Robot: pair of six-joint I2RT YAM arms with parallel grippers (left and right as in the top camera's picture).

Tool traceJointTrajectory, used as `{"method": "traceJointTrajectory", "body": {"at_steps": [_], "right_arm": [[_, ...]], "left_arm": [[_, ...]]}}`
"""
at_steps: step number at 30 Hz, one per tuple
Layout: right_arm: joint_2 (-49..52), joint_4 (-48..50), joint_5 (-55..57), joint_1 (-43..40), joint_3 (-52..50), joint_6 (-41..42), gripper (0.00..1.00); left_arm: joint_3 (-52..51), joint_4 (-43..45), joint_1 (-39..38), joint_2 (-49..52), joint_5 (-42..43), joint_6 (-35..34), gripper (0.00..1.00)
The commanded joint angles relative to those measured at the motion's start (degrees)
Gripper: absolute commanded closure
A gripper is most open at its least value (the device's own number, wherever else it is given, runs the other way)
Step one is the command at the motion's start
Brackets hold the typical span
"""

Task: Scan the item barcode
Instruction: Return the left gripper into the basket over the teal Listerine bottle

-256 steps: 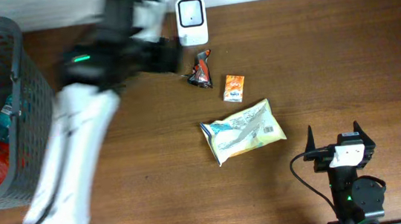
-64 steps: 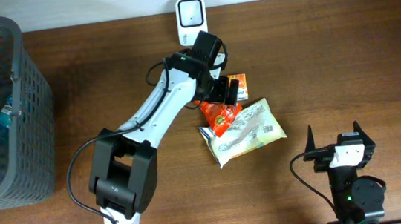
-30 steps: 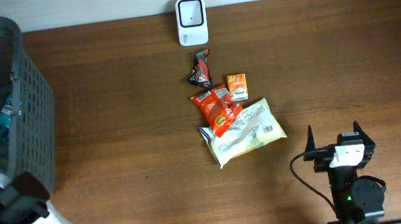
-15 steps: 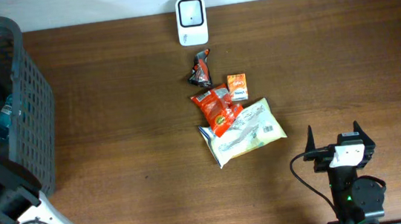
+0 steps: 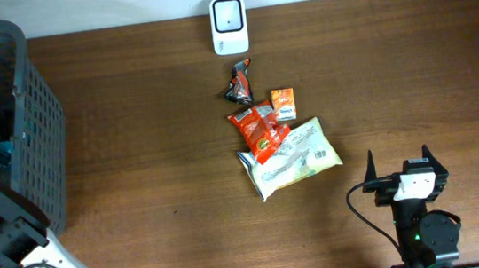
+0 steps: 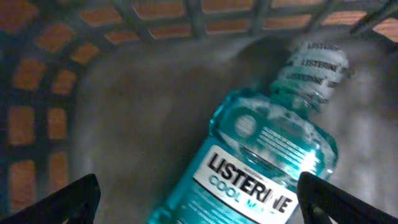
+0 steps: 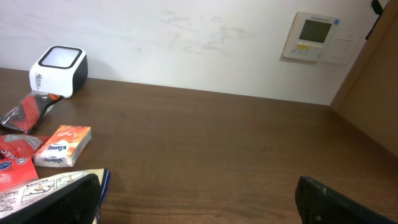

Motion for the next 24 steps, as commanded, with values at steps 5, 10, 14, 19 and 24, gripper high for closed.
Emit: {"method": "traceJointTrajectory", "body": {"at_steps": [5, 10, 14, 19, 24], "right_arm": [[-0.33, -0.17, 0.50, 0.48, -0.52, -0.39, 0.02], [-0.33, -0.17, 0.50, 0.48, -0.52, -0.39, 0.02], [-0.33, -0.17, 0.50, 0.48, -0.52, -0.39, 0.02], [-0.33, -0.17, 0.50, 0.48, -0.52, -0.39, 0.02], [-0.33, -0.17, 0.50, 0.48, -0.52, -0.39, 0.02]], "left_arm": [[-0.44, 0.22, 0.26, 5.42, -0.72, 5.60, 0.00], [-0.44, -1.14, 0.26, 7.98, 1.77, 5.60, 0.00], [-0.44, -2.93, 0.26, 7.98, 1.09, 5.57, 0.23], [-0.44, -4.63, 0.26, 7.96, -0.79, 5.53, 0.34], [-0.42, -5.77, 0.26, 7.89, -0.79, 5.03, 0.35]]}}
